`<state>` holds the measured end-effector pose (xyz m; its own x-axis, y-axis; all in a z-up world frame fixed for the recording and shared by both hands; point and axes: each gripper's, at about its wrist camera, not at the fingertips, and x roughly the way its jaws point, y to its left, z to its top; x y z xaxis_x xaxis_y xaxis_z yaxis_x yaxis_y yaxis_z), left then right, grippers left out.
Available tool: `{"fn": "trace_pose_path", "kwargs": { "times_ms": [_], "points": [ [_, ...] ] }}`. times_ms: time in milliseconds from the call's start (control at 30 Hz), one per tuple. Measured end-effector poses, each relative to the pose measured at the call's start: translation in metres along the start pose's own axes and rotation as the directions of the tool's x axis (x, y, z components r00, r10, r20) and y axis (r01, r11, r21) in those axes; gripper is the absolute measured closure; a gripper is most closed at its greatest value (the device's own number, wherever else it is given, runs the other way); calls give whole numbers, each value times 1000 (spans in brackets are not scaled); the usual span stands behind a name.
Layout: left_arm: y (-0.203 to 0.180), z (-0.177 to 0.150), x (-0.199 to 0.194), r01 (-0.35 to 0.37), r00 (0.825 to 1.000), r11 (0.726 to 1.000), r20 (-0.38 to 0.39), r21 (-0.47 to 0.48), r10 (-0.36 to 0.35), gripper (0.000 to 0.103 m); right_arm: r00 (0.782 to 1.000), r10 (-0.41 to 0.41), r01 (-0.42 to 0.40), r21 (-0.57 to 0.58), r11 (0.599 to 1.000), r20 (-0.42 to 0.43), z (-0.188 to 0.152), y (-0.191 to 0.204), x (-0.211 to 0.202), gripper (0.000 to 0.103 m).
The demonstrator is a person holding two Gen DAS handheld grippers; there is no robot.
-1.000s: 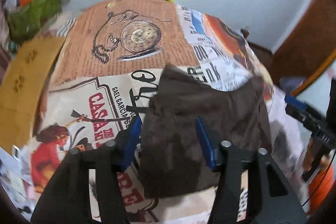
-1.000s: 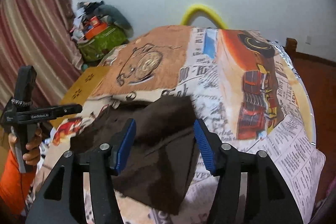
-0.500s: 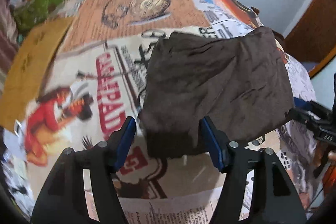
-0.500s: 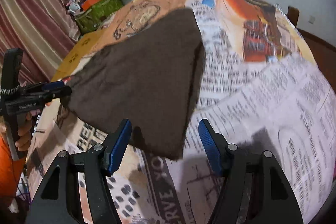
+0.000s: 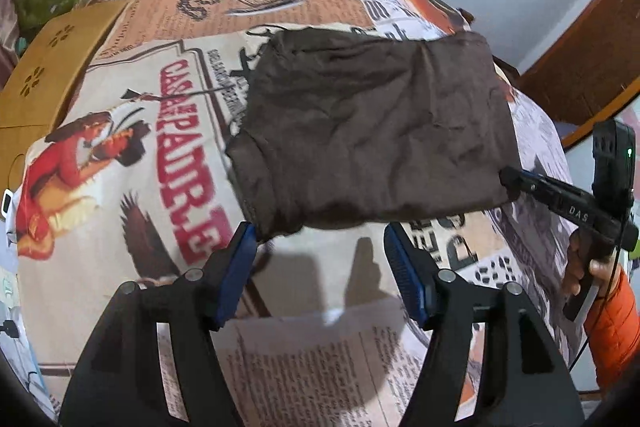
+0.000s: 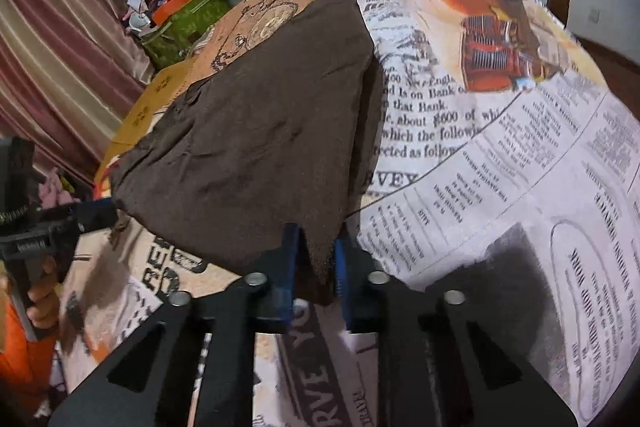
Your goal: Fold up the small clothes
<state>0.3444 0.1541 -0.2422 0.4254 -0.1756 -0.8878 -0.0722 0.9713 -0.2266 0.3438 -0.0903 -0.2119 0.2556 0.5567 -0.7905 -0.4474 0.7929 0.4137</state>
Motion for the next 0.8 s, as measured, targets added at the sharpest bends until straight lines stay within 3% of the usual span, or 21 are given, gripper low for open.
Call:
{"fn": "trace_pose_path", "kwargs": {
  "times_ms": [133, 267, 500, 600, 667, 800],
  "points": [
    [-6, -4, 7, 14, 999, 1000, -29, -7, -14, 38, 999, 20, -21, -15, 1000, -36, -15, 12, -3, 95],
    [-3, -7, 13, 76, 995, 996, -61, -49, -78, 38, 995, 44, -48, -50, 998, -87, -34, 31, -1, 95],
    [12, -10, 2, 47, 998, 994, -45, -102, -52, 38, 980, 135, -144, -55, 988, -146, -63, 64, -8, 95],
    [17, -13, -9, 30, 999, 994, -29, -106, -33, 38, 984, 100, -110, -61, 992, -149, -65, 65, -12, 88],
    [18, -14, -19, 5, 1000, 996, -6, -93, -6, 38, 988, 63, -75, -80, 994, -140, -63, 62, -18, 76],
    [16, -11, -39, -59, 997, 997, 56, -40, 61, 38, 997, 17, -25, -98, 995, -81, -56, 53, -40, 73]
  ]
}}
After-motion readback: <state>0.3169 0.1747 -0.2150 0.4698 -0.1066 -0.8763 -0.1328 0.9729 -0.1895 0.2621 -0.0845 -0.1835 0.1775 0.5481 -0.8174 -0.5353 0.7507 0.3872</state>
